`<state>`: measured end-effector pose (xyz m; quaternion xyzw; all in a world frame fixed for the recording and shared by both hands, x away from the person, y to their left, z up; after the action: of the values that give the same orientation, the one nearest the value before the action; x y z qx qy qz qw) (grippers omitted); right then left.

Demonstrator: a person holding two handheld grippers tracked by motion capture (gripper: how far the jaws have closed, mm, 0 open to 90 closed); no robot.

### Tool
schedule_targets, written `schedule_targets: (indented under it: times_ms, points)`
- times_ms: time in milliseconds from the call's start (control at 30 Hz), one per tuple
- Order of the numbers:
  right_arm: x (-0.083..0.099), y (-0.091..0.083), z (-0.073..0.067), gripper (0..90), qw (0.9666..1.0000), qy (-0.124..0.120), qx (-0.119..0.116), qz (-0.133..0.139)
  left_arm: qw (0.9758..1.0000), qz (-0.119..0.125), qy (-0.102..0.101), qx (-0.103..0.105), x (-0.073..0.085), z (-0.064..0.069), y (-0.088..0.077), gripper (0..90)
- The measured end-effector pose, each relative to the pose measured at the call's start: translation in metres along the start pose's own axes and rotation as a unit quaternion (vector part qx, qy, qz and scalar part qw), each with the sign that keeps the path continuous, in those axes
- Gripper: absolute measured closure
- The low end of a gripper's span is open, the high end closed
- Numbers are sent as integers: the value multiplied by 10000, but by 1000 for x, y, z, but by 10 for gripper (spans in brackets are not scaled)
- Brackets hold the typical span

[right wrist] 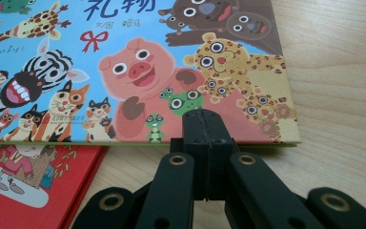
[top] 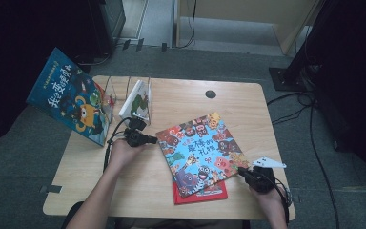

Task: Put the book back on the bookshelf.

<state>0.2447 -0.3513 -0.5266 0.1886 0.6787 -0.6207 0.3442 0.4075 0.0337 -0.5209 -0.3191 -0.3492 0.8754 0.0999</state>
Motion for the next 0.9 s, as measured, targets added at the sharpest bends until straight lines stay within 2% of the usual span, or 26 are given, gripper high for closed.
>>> schedule_targets:
  times_ms: [167,267,467,767,900]
  points:
    - [-1,1,7,900,9999,122,22,-30,10000,34,28,-28,1,2,-2,900]
    - [-2,4,10,900,9999,72,136,-12,10000,20,2,-57,3,1,-3,900]
    - [-7,10,15,900,9997,213,128,-27,9999,43,-18,-112,6,-1,-5,900]
    - [-18,22,22,900,9996,239,143,25,9995,195,-130,-191,13,-5,-15,900]
    - [-23,27,24,900,9996,254,132,24,9990,296,-180,-296,16,-9,-20,900]
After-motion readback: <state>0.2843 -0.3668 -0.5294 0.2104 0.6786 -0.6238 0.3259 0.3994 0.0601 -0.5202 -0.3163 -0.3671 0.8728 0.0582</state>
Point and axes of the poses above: each handheld gripper's, and its own axes: y roughly forward along the jaws, x roughly out of its underside, z roughly to its right, the point moved 4 cm from there along y, roughly forward along the jaws, and after that the axes turned 13 degrees about x, right-handed, at the moved point
